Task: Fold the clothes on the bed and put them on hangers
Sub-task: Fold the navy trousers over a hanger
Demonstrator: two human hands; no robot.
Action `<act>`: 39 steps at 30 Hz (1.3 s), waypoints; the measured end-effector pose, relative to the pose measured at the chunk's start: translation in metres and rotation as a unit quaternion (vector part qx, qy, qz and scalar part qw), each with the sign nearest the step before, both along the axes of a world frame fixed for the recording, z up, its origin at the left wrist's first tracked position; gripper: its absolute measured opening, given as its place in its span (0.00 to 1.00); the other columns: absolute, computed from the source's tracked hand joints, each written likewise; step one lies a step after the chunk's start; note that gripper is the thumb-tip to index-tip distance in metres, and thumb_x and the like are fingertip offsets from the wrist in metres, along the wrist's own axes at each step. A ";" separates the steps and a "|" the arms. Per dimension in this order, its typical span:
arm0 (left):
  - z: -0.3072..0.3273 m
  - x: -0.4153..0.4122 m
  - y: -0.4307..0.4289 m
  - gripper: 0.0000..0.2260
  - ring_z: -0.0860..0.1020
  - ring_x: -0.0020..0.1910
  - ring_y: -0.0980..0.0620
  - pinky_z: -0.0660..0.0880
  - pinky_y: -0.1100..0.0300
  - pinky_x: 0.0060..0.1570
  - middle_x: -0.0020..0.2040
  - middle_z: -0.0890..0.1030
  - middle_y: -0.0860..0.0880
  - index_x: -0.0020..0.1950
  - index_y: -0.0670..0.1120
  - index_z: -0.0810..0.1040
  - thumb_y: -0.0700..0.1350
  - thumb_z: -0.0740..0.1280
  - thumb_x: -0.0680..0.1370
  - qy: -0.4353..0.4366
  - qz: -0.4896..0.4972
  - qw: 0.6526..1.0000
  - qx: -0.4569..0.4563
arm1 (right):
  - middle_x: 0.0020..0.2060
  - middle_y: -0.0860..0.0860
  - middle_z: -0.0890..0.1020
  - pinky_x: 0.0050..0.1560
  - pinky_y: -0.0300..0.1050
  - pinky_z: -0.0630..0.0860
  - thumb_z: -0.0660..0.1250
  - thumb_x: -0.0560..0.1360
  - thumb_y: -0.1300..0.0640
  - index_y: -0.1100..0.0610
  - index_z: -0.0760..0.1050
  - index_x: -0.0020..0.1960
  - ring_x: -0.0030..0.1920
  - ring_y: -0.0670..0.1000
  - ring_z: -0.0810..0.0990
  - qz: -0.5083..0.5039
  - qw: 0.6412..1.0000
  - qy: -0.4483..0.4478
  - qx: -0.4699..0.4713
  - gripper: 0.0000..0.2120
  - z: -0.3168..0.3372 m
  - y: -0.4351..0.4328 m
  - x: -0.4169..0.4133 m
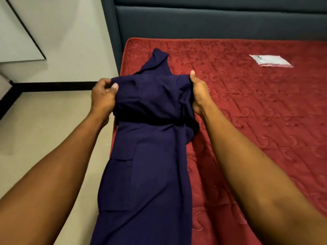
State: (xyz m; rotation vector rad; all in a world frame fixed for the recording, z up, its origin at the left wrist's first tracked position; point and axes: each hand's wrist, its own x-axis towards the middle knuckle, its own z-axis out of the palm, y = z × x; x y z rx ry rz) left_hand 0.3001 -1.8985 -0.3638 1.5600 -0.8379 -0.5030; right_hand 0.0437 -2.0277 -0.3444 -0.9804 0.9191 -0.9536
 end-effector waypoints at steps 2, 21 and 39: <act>0.004 -0.006 -0.005 0.09 0.77 0.43 0.60 0.74 0.67 0.44 0.46 0.78 0.58 0.63 0.47 0.74 0.47 0.65 0.84 -0.013 0.014 1.000 -0.001 | 0.53 0.57 0.86 0.52 0.51 0.82 0.68 0.74 0.36 0.63 0.79 0.67 0.52 0.56 0.86 0.121 0.991 0.035 0.038 0.34 0.001 0.005 -0.011; -0.016 -0.045 0.048 0.16 0.81 0.52 0.40 0.73 0.52 0.51 0.49 0.85 0.43 0.55 0.44 0.79 0.56 0.66 0.80 -0.173 0.138 0.959 0.175 | 0.40 0.53 0.84 0.48 0.51 0.78 0.77 0.72 0.54 0.56 0.77 0.61 0.42 0.54 0.83 -0.128 0.927 0.348 -0.065 0.19 -0.070 0.054 -0.077; -0.017 -0.110 0.259 0.19 0.78 0.44 0.44 0.76 0.52 0.49 0.42 0.80 0.47 0.45 0.43 0.78 0.60 0.73 0.76 -0.116 0.066 0.925 0.355 | 0.34 0.56 0.79 0.42 0.49 0.71 0.71 0.75 0.40 0.59 0.75 0.32 0.39 0.57 0.78 -0.025 0.906 0.423 -0.003 0.25 -0.072 0.257 -0.090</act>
